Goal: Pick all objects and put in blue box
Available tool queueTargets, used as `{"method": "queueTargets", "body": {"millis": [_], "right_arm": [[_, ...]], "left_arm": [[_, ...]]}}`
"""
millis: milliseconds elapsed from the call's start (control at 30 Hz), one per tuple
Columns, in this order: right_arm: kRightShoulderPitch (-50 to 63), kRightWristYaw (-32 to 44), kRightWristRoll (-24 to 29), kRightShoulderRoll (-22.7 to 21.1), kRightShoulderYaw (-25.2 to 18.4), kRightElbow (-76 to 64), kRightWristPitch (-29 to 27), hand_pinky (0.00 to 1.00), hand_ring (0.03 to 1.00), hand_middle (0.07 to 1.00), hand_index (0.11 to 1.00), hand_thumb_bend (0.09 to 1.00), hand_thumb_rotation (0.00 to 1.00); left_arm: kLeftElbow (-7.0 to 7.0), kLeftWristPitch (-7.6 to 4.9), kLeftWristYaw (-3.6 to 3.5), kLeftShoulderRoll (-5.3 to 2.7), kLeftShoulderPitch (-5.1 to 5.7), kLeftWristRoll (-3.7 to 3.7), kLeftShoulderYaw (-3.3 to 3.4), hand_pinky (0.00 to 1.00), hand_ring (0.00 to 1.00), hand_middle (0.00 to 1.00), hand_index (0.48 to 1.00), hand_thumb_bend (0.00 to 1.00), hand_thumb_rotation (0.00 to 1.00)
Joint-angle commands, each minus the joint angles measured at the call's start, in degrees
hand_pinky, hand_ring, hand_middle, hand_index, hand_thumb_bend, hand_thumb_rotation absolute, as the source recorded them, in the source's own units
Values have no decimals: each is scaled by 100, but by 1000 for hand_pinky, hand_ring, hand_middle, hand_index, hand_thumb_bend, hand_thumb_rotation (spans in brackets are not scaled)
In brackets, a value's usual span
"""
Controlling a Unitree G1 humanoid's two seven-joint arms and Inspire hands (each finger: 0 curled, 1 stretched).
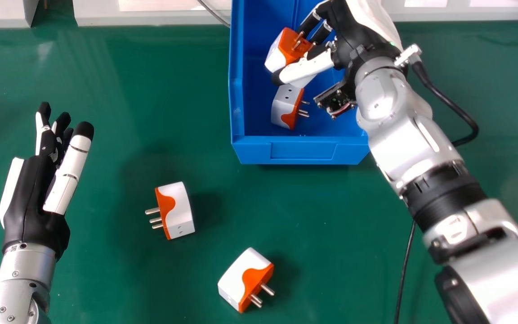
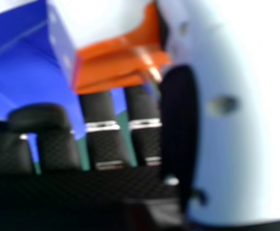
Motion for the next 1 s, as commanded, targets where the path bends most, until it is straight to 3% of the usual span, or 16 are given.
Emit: {"method": "queueTargets", "body": {"millis": [0, 233, 633, 967], "right_arm": [[-473, -231, -51, 15, 49, 313, -190, 8, 47, 104, 469, 483, 127], [-892, -515, -66, 77, 214, 1374, -386, 8, 48, 103, 469, 484, 126], [-1184, -625, -128, 75, 504, 1947, -242, 26, 66, 119, 469, 484, 124], [-1123, -684, 26, 67, 477, 1947, -291, 150, 207, 288, 495, 490, 81]], "left_arm": [[-113, -138, 14, 15, 25, 11, 1, 1000, 1000, 1000, 1000, 561, 754], [-237, -149, 51, -37, 128, 1, -15, 1000, 1000, 1000, 1000, 567, 755], [-190, -292, 71, -51, 169, 53, -62, 1000, 1000, 1000, 1000, 567, 750], [-214, -329, 142, -59, 149, 143, -144, 1000, 1000, 1000, 1000, 559, 746]]}}
